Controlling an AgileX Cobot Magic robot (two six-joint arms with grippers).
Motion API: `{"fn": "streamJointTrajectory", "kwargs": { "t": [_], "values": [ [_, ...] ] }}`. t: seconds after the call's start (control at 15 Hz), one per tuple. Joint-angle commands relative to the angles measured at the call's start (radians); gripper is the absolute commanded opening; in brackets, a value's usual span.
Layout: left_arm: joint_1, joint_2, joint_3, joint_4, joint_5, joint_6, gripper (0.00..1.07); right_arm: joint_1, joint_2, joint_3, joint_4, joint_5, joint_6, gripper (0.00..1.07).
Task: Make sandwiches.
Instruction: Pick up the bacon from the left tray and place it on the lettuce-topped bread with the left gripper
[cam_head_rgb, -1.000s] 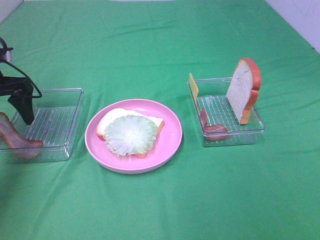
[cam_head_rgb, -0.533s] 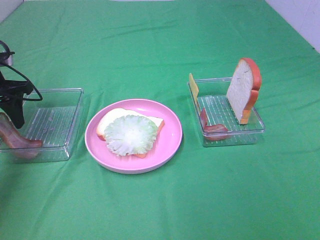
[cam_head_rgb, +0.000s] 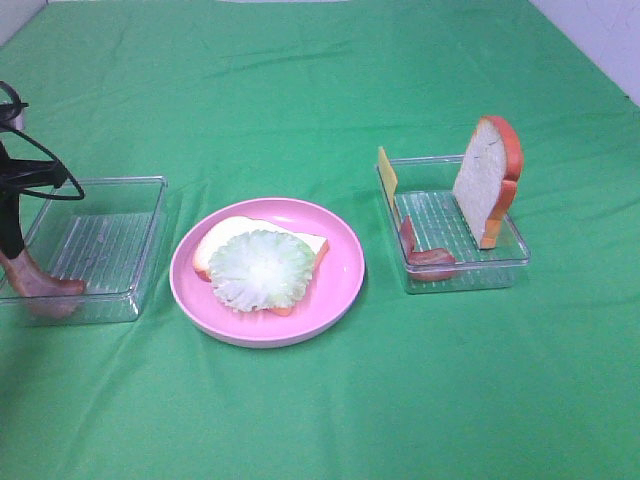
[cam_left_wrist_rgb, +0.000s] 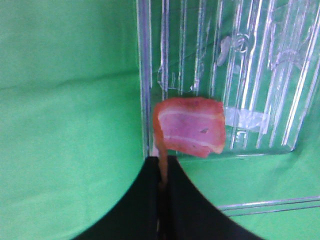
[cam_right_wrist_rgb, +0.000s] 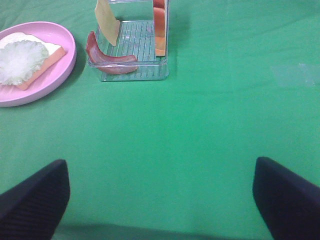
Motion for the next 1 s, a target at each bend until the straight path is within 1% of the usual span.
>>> {"fn": "streamJointTrajectory", "kwargs": {
  "t": [0.07, 0.27, 0.47, 0.6, 0.73, 0.87, 1.0],
  "values": [
    [0.000, 0.001, -0.017, -0.042, 0.032, -0.009, 0.00, -0.006, -0.025, 0.003, 0.006, -0.008, 0.003, 0.95],
    [-0.008, -0.044, -0.103, -0.057, 0.083, -0.008, 0.00, -0.006, -0.025, 0.003, 0.006, -0.008, 0.003, 0.95],
    [-0.053, -0.113, -0.220, -0.078, 0.109, -0.008, 0.00, -0.006, -0.025, 0.003, 0.006, -0.008, 0.003, 0.95],
    [-0.115, -0.139, -0.302, -0.097, 0.112, 0.000, 0.00, -0.006, -0.025, 0.003, 0.007, -0.008, 0.003, 0.95],
    [-0.201, -0.142, -0.371, -0.121, 0.109, 0.000, 0.00, -0.006, -0.025, 0.003, 0.008, -0.008, 0.003, 0.95],
    [-0.257, -0.142, -0.390, -0.158, 0.091, 0.008, 0.00, -0.006, -0.025, 0.003, 0.008, -0.008, 0.003, 0.95],
    [-0.329, -0.134, -0.390, -0.247, 0.053, 0.042, 0.00, -0.006, -0.025, 0.003, 0.008, -0.008, 0.003, 0.95]
  ]
}}
